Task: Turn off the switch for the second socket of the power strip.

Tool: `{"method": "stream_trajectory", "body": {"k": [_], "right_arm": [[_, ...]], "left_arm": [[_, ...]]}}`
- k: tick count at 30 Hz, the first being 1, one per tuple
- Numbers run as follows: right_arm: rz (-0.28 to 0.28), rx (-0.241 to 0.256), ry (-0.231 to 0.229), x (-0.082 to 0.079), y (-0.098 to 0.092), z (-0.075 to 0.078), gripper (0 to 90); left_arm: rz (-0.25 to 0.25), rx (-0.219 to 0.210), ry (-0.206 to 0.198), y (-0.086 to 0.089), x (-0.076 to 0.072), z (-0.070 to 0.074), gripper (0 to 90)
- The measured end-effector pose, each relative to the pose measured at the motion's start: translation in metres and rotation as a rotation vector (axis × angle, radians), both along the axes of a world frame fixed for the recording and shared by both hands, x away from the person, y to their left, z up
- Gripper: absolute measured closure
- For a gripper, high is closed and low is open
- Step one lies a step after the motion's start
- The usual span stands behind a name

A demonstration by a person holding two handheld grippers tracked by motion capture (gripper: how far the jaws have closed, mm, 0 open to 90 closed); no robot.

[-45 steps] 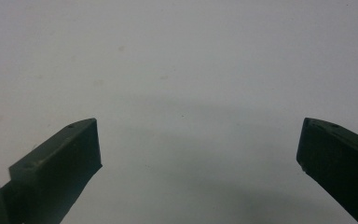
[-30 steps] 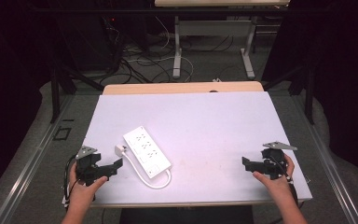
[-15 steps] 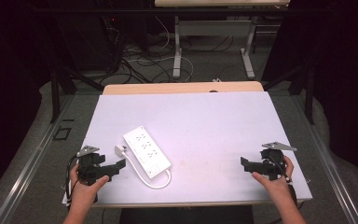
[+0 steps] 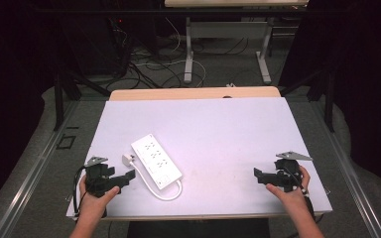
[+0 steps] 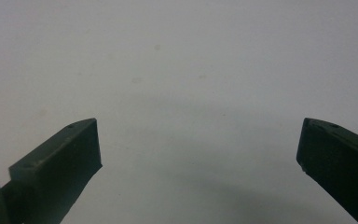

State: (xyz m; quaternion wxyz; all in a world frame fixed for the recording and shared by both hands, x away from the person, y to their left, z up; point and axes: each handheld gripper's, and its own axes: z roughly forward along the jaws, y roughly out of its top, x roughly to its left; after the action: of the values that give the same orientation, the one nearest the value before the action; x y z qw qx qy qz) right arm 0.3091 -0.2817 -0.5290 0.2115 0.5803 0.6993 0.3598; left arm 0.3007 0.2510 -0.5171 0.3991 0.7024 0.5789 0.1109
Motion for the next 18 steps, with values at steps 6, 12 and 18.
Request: {"method": "stream_trajectory", "body": {"k": [6,12,18], "right_arm": [[-0.001,0.0,-0.003,0.0,0.0,0.0,0.0],[-0.006,0.001,-0.002,0.0,0.0,0.0,0.0],[-0.011,0.007,0.003,0.0,0.001,-0.001,0.0]], "left_arm": [[0.005,0.002,0.01,-0.001,0.001,0.001,13.7],[0.01,0.014,0.01,-0.007,0.003,0.003,16.3],[0.007,0.015,0.032,-0.012,0.007,0.006,16.5]]}}
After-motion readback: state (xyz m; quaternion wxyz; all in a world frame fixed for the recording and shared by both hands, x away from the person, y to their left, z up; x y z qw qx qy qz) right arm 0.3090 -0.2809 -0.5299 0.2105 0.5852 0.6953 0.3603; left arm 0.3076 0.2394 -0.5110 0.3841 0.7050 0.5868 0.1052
